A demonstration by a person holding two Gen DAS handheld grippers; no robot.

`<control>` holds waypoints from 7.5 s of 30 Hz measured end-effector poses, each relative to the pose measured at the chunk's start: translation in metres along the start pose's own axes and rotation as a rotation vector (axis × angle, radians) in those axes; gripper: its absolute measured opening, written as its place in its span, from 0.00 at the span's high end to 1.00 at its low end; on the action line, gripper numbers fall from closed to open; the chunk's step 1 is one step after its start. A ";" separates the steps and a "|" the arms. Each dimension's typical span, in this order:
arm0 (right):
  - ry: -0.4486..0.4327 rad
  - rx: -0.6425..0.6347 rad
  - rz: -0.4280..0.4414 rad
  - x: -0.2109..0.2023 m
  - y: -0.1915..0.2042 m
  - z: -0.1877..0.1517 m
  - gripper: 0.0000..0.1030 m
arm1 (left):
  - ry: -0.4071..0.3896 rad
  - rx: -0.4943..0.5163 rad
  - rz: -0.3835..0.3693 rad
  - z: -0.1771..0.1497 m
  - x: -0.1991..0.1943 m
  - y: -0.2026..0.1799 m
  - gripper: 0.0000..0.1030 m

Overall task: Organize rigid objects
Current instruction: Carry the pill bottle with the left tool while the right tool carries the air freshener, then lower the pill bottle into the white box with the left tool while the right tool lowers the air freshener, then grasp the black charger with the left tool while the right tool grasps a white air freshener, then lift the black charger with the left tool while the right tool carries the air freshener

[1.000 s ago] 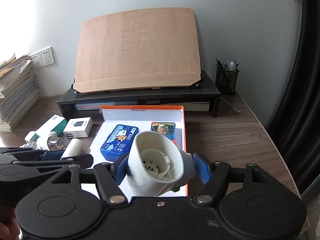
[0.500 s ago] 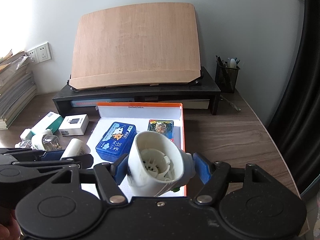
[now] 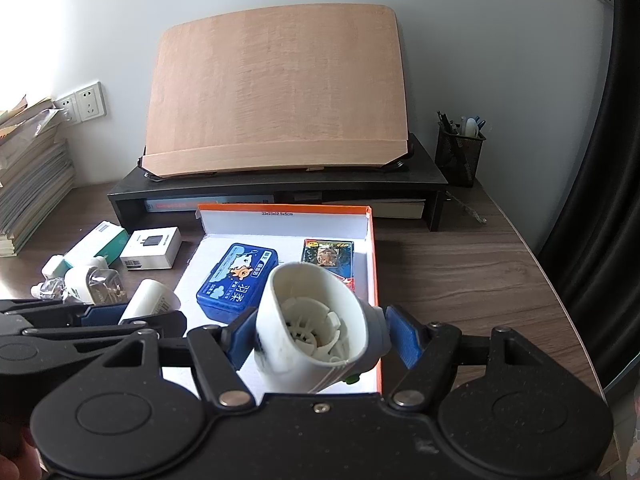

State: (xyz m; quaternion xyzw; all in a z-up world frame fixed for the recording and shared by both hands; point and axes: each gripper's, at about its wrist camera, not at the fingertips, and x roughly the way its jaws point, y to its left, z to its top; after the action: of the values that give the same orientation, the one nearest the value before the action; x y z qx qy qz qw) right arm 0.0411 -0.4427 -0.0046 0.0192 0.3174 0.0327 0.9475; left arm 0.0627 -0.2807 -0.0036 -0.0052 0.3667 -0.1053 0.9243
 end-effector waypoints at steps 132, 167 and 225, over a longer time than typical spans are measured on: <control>0.019 0.056 -0.042 0.019 0.021 0.020 0.16 | 0.094 -0.031 0.016 0.018 0.011 0.045 0.20; 0.098 -0.053 0.105 0.044 0.170 0.009 0.15 | 0.104 -0.232 0.272 -0.043 -0.027 0.219 0.18; 0.121 -0.352 0.420 0.099 0.217 0.034 0.51 | 0.005 -0.231 0.226 -0.022 -0.025 0.224 0.65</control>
State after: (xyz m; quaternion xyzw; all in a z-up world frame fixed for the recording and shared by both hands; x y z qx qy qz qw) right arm 0.1300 -0.2191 -0.0243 -0.0821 0.3520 0.2842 0.8880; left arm 0.0732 -0.0554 -0.0221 -0.0702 0.3771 0.0423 0.9225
